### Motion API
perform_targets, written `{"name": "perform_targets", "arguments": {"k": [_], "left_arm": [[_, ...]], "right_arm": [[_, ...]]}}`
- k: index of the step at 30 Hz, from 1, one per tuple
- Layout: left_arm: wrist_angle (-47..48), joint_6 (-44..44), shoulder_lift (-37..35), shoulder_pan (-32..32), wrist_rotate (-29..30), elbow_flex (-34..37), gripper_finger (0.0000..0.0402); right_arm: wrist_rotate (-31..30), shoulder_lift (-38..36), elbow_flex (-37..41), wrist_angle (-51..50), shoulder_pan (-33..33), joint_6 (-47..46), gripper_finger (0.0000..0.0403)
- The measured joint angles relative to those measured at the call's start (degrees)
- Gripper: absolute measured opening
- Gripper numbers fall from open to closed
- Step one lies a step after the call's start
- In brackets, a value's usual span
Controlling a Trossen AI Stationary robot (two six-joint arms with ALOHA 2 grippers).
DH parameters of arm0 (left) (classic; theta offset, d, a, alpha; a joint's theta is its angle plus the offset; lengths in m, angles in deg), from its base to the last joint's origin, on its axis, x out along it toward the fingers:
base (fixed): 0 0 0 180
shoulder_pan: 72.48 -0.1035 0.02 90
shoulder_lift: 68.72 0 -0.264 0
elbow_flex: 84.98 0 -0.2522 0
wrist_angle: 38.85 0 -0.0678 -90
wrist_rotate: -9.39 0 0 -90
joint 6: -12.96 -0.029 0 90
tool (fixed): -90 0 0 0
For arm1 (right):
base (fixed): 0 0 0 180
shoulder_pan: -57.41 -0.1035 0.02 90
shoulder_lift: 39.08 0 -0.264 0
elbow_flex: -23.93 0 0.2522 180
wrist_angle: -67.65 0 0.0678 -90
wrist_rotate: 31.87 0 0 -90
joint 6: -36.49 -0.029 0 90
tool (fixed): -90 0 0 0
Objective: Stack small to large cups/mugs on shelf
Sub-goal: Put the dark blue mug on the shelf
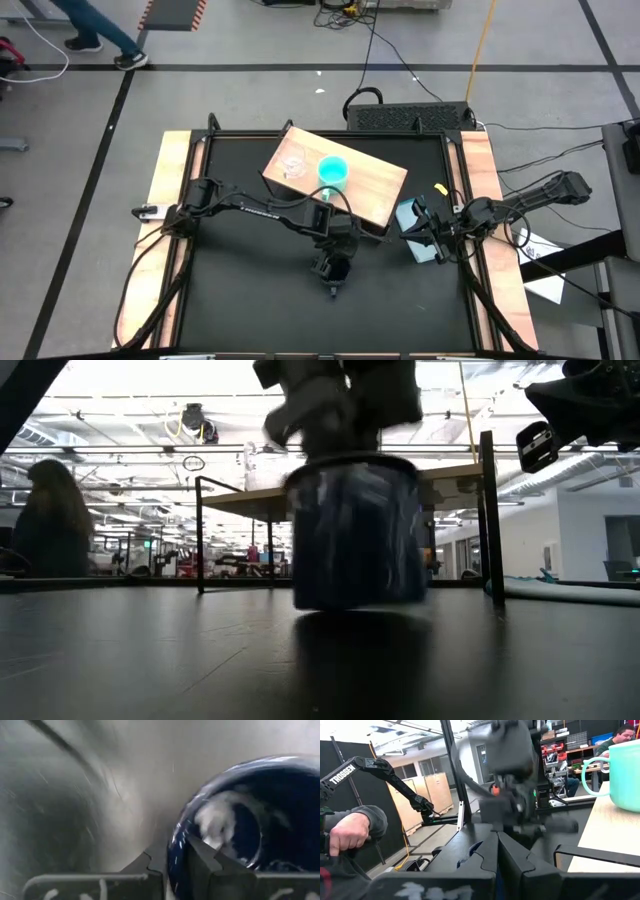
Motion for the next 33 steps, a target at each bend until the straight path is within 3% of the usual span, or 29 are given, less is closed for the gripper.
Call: {"name": "perform_targets", "arguments": {"k": [23,33], "left_arm": [[-0.07,-0.02,0.04,0.9,-0.28,-0.02,0.0152],[-0.08,-0.02,-0.02,0.88,-0.25,-0.11,0.0159]], "right_arm": [[0.0,-0.01,0.0,0.02,0.0,-0.03,0.0],[0.01,0.0,0.0,0.0,0.0,-0.05,0.0]]}}
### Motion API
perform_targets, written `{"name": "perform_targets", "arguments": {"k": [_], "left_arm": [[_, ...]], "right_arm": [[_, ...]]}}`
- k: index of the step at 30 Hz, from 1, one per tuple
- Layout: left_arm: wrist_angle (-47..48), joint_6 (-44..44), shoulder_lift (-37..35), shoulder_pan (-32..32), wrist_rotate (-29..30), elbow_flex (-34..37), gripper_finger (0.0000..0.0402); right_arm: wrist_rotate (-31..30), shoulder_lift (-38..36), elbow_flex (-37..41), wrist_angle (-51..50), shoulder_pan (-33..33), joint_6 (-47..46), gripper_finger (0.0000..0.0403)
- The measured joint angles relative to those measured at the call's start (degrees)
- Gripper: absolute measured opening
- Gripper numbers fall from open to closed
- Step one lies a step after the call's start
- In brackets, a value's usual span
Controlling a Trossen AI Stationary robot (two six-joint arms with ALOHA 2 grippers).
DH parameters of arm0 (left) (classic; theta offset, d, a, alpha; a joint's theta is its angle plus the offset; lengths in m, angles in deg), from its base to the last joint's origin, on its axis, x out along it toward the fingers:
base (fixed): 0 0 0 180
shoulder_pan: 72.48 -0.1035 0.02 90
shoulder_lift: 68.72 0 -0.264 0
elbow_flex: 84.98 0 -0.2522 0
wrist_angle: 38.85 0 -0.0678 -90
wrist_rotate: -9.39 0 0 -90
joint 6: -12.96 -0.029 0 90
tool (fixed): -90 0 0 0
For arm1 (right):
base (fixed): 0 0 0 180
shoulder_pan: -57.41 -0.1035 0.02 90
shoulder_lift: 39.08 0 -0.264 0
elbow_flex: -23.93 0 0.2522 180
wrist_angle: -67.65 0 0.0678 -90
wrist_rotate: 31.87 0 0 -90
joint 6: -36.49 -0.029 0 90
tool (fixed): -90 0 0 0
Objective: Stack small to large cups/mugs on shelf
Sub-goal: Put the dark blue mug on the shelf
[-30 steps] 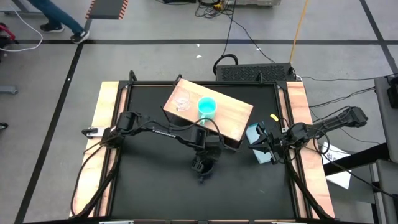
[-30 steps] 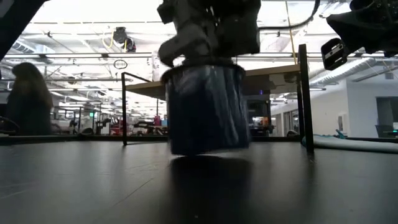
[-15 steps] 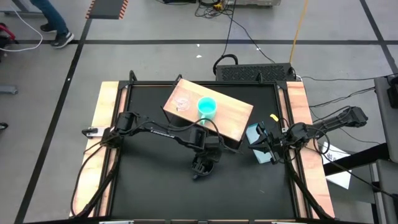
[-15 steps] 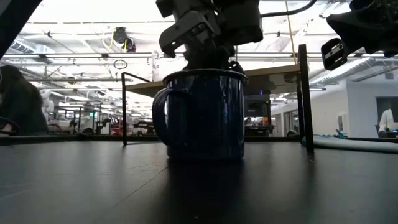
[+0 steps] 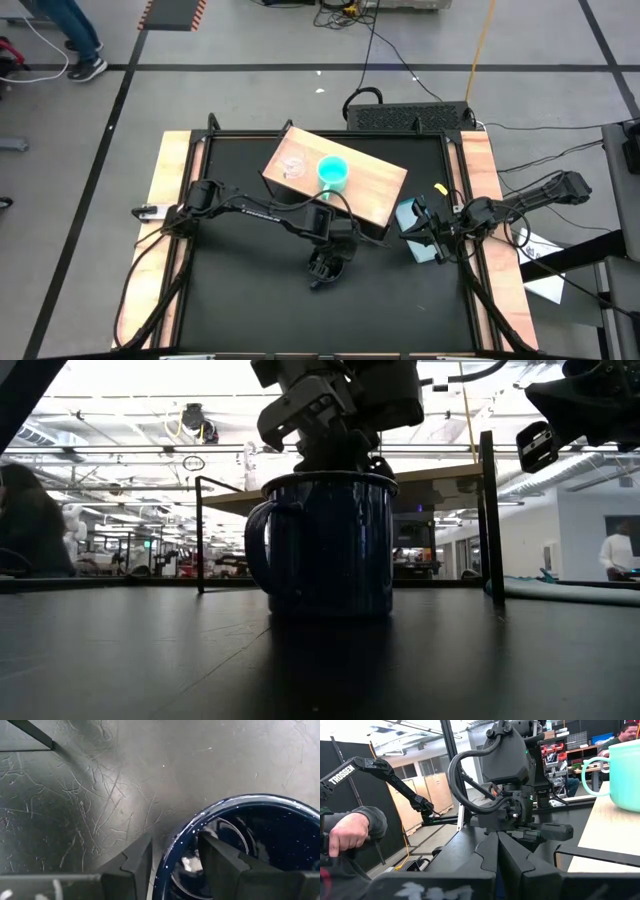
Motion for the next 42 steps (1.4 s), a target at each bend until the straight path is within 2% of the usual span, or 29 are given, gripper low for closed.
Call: {"name": "perform_targets", "arguments": {"k": [16,25,31,42], "left_arm": [[0.02,0.76,-0.09,0.02,-0.35,-0.07,0.0159],[4.24,2.48,-2.15,0.71,0.0,-0.55,0.0159],[4.19,2.6,-6.27,1.47,0.16,-0.66,0.0159],[6.93,3.82,-18.65,4.29,7.17,-0.66,0.0159]], "right_arm": [[-0.01,-0.02,0.0,0.01,0.0,0.0,0.0],[0.0,-0.02,0.0,0.07,0.0,0.0,0.0],[-0.01,0.07,0.0,0.57,0.0,0.0,0.0],[0.01,0.07,0.0,0.48,0.0,-0.2,0.0]]}}
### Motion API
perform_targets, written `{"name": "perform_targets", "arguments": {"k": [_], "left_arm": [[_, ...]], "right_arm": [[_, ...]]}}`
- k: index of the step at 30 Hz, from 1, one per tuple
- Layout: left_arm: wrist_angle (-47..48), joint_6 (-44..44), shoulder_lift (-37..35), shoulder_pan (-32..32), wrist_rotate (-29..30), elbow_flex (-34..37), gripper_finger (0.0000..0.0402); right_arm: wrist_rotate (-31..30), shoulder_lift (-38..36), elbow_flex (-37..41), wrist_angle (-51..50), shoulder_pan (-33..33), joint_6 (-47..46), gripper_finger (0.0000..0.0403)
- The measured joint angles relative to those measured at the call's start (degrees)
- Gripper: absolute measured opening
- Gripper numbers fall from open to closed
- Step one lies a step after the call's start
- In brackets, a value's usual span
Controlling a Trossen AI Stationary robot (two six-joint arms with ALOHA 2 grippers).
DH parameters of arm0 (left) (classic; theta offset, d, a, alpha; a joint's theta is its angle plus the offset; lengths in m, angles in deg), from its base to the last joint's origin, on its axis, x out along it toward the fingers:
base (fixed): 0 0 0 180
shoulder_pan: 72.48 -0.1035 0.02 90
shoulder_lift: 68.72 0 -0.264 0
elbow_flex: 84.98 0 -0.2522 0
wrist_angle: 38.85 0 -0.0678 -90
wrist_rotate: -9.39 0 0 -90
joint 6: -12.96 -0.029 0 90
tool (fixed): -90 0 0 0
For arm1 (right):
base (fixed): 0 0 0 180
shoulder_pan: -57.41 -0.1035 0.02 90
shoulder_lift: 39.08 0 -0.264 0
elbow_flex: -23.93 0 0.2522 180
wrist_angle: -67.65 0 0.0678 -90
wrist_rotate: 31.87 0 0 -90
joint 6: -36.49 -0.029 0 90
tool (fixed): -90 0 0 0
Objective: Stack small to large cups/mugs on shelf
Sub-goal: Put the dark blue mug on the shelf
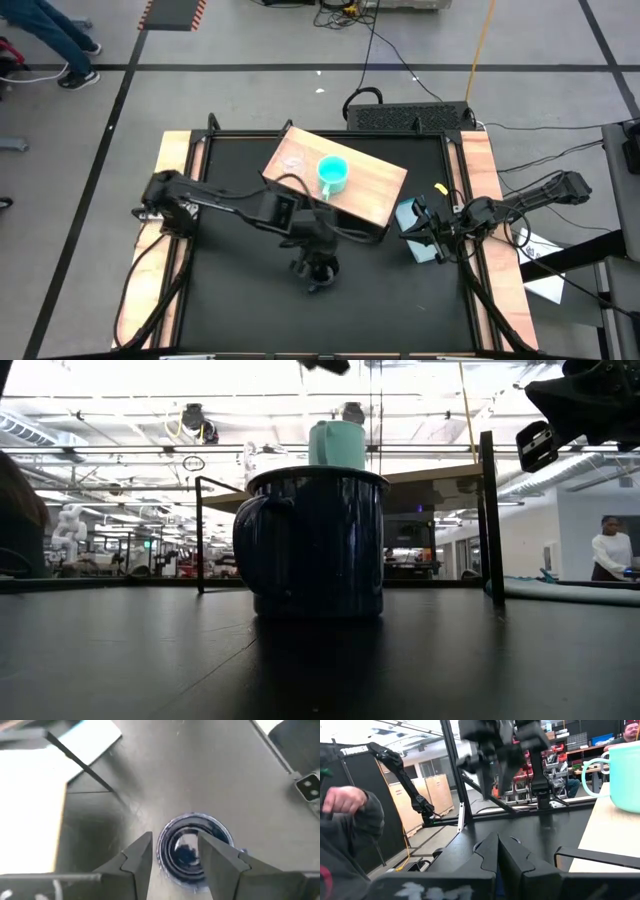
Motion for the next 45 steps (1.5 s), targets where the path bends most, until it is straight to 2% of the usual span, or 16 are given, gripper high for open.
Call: {"name": "perform_targets", "arguments": {"k": [4,9,10,15,19,23,28,33,36,40,45], "left_arm": [[2.24,-0.53,-4.81,1.37,3.77,0.0,0.0133],[6.28,-2.0,-8.87,2.81,4.99,0.0,0.0022],[7.43,-1.55,-9.46,2.84,5.55,0.0,0.0012],[14.01,4.1,-11.79,3.54,15.02,0.15,0.0004],[14.11,7.64,-15.86,4.25,18.9,2.45,0.0003],[9.74,9.36,-21.8,6.28,20.85,8.32,0.0002],[-0.05,12.0,-31.13,9.96,24.78,19.47,0.0001],[-15.45,11.71,-38.88,12.76,23.42,30.62,0.0001],[-21.48,11.39,-42.24,13.78,23.37,35.61,0.0001],[-25.83,10.05,-46.34,14.11,20.83,41.64,0.0],[-29.13,9.84,-51.63,13.28,21.23,48.88,0.0]], "right_arm": [[0.0,-0.01,0.0,0.0,0.0,0.0,0.0],[-0.02,0.06,0.0,-0.07,0.0,0.0,0.0],[0.0,0.07,0.02,-0.05,0.0,0.0,0.0],[0.0,0.11,0.01,-0.12,0.0,0.07,0.0],[0.0,0.11,0.02,-0.5,0.0,0.17,0.0],[0.0,0.09,0.0,-0.48,0.0,0.2,0.0],[0.0,0.09,0.0,-0.44,0.0,0.2,0.0],[-0.01,0.11,0.0,-0.2,0.0,0.2,0.0],[-0.01,0.07,0.0,0.12,0.0,0.2,0.0],[-0.02,0.09,0.0,0.07,0.0,0.2,0.0],[-0.02,0.11,0.0,0.0,0.0,0.14,0.0]]}}
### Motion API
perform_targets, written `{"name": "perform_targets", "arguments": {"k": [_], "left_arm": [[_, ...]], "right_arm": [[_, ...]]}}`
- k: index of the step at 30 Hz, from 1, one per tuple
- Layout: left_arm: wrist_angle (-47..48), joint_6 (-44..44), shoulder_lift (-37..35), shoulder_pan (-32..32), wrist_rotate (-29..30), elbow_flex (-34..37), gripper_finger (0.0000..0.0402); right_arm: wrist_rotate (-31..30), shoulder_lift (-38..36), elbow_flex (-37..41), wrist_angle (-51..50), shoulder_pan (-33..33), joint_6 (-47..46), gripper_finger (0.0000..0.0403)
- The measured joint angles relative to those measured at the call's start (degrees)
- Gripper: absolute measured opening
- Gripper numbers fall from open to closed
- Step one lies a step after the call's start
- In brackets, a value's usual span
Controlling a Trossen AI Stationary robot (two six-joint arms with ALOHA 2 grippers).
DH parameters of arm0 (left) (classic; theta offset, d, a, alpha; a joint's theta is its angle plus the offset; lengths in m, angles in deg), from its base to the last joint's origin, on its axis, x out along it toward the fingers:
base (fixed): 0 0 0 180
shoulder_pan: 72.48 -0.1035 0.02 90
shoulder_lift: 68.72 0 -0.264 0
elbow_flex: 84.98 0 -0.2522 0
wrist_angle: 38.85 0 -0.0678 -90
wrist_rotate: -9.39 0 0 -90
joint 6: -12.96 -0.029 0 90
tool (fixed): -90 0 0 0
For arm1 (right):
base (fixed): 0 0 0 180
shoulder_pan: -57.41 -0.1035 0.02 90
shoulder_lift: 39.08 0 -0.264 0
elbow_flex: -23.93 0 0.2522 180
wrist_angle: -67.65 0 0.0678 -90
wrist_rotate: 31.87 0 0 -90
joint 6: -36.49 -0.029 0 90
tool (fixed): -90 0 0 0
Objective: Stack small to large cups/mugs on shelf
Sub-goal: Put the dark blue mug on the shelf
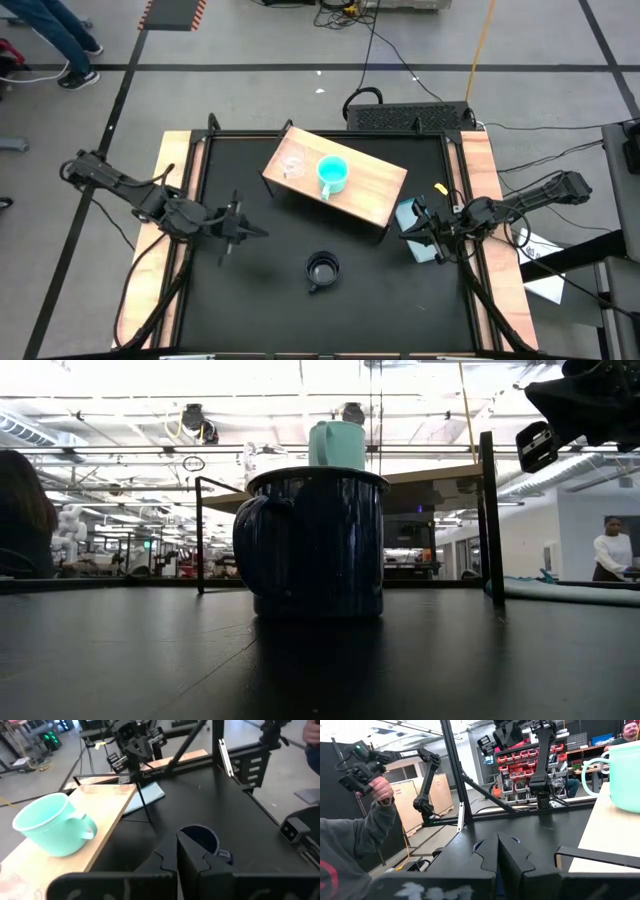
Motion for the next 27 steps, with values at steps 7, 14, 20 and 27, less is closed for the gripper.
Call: {"name": "perform_targets", "arguments": {"k": [7,14,20,27], "left_arm": [[-9.22,-10.43,-5.18,-2.14,-7.39,10.32,0.0],[-17.47,-12.06,-8.12,-5.48,-12.91,18.74,0.0],[-20.36,-13.23,-10.85,-7.87,-13.14,25.01,0.0],[-26.14,-7.96,-16.6,-11.43,-15.55,29.5,0.0]], "right_arm": [[-0.01,0.0,0.0,-0.02,0.0,0.05,0.0],[-0.01,-0.01,0.01,-0.06,0.0,0.05,0.0],[-0.01,-0.02,0.01,-0.52,0.0,0.05,0.0],[-0.01,-0.02,0.0,-0.52,0.0,0.08,0.0]]}}
